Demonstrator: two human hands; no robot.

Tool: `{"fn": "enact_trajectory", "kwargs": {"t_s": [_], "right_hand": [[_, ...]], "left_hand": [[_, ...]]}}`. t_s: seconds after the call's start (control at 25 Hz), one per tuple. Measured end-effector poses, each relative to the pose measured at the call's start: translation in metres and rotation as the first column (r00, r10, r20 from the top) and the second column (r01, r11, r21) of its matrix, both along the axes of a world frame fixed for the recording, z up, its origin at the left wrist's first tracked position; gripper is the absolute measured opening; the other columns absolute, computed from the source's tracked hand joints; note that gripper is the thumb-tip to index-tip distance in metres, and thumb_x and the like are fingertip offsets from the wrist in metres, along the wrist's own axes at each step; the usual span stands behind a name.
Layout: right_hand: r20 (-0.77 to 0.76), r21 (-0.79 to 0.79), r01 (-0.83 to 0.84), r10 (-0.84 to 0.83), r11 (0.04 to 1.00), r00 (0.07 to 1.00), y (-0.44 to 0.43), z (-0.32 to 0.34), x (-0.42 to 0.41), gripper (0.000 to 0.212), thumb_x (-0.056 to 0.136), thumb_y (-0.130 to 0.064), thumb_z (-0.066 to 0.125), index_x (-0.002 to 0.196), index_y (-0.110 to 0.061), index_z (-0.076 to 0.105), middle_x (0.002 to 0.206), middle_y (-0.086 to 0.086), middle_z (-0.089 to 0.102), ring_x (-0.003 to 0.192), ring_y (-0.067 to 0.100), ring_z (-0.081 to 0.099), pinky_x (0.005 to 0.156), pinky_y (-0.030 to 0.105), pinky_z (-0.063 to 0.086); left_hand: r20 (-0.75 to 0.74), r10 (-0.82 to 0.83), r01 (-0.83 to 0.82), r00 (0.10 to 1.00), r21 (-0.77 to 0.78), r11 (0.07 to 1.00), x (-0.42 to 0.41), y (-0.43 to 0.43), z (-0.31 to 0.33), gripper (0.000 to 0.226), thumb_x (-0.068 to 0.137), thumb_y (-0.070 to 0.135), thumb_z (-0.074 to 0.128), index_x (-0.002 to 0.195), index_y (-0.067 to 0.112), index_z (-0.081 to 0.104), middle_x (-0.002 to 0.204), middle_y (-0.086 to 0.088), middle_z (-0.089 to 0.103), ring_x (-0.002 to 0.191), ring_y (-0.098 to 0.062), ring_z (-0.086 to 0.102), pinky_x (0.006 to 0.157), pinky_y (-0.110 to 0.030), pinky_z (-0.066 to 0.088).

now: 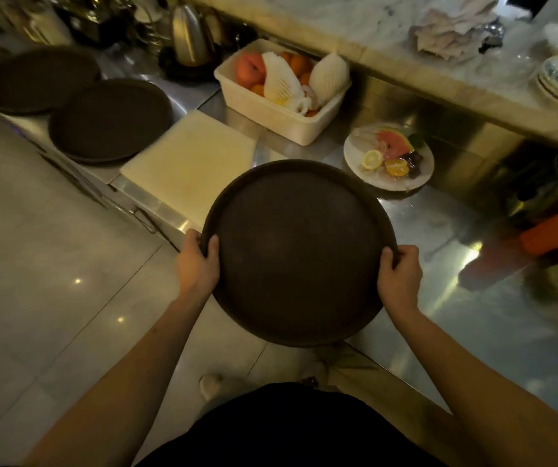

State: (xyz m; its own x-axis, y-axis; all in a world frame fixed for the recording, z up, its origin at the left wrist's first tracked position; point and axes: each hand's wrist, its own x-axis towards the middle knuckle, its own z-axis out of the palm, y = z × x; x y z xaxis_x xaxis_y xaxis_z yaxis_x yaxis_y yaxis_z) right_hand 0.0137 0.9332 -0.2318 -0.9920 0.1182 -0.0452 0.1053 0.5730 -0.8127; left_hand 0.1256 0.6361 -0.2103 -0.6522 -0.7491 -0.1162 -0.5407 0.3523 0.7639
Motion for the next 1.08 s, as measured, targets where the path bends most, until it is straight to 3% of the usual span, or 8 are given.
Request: {"fn": "enact_trajectory", "kwargs": {"t_s": [0.16,0.28,0.4,0.64,0.96,1.08], "right_hand": [[-0.029,-0.032,-0.101,0.100,0.994,0.995,-0.103,0.019,0.023,0.009,0.097,-0.021,0.051,0.097,-0.014,0.046,0.089,0.004,0.054,0.082,0.020,0.055,0.075,0.031,0.046],[-0.026,-0.037,-0.190,0.189,0.981,0.982,-0.174,0.025,0.044,0.008,0.097,-0.018,0.051,0.098,-0.012,0.046,0.091,0.005,0.054,0.081,0.020,0.055,0.072,0.026,0.043],[-0.034,-0.034,-0.293,0.292,0.956,0.956,-0.249,0.024,0.062,0.013,0.097,-0.020,0.051,0.101,-0.008,0.048,0.093,0.010,0.057,0.082,0.022,0.056,0.076,0.034,0.049],[-0.024,-0.030,-0.422,0.421,0.906,0.907,-0.364,0.019,0.075,0.013,0.095,-0.024,0.052,0.102,-0.013,0.049,0.093,0.008,0.059,0.085,0.025,0.059,0.080,0.041,0.052],[-0.023,-0.076,-0.397,0.396,0.915,0.918,-0.479,-0.007,0.027,0.010,0.094,-0.022,0.054,0.097,-0.013,0.050,0.088,0.006,0.059,0.082,0.026,0.058,0.078,0.045,0.050],[0.011,-0.106,-0.356,0.359,0.929,0.933,-0.516,-0.014,-0.011,0.009,0.094,-0.020,0.054,0.097,-0.013,0.050,0.088,0.005,0.058,0.083,0.027,0.059,0.080,0.046,0.052]], "left_hand": [[-0.030,0.154,-0.153,0.988,0.030,0.988,0.056,-0.086,0.012,0.025,0.097,0.031,0.051,0.112,0.010,0.053,0.094,-0.002,0.057,0.087,-0.017,0.055,0.074,-0.034,0.046],[-0.057,0.234,-0.233,0.971,0.019,0.972,0.100,-0.147,0.021,0.022,0.097,0.030,0.052,0.105,0.009,0.052,0.088,-0.003,0.056,0.080,-0.018,0.054,0.066,-0.030,0.042],[-0.083,0.349,-0.349,0.933,0.016,0.937,0.146,-0.205,0.030,0.020,0.097,0.029,0.052,0.096,0.009,0.049,0.076,0.002,0.051,0.067,-0.011,0.050,0.055,-0.024,0.037],[-0.093,0.499,-0.499,0.862,0.016,0.866,0.200,-0.288,0.029,0.020,0.097,0.029,0.051,0.096,0.009,0.048,0.075,0.004,0.048,0.065,-0.006,0.046,0.054,-0.021,0.035],[-0.039,0.523,-0.524,0.852,-0.055,0.850,0.160,-0.391,0.006,0.022,0.099,0.028,0.048,0.102,0.007,0.050,0.075,0.004,0.048,0.065,-0.005,0.045,0.053,-0.021,0.034],[0.007,0.482,-0.481,0.876,-0.052,0.875,0.111,-0.436,0.005,0.021,0.098,0.027,0.049,0.109,0.009,0.051,0.088,-0.001,0.056,0.077,-0.015,0.055,0.065,-0.029,0.047]]}}
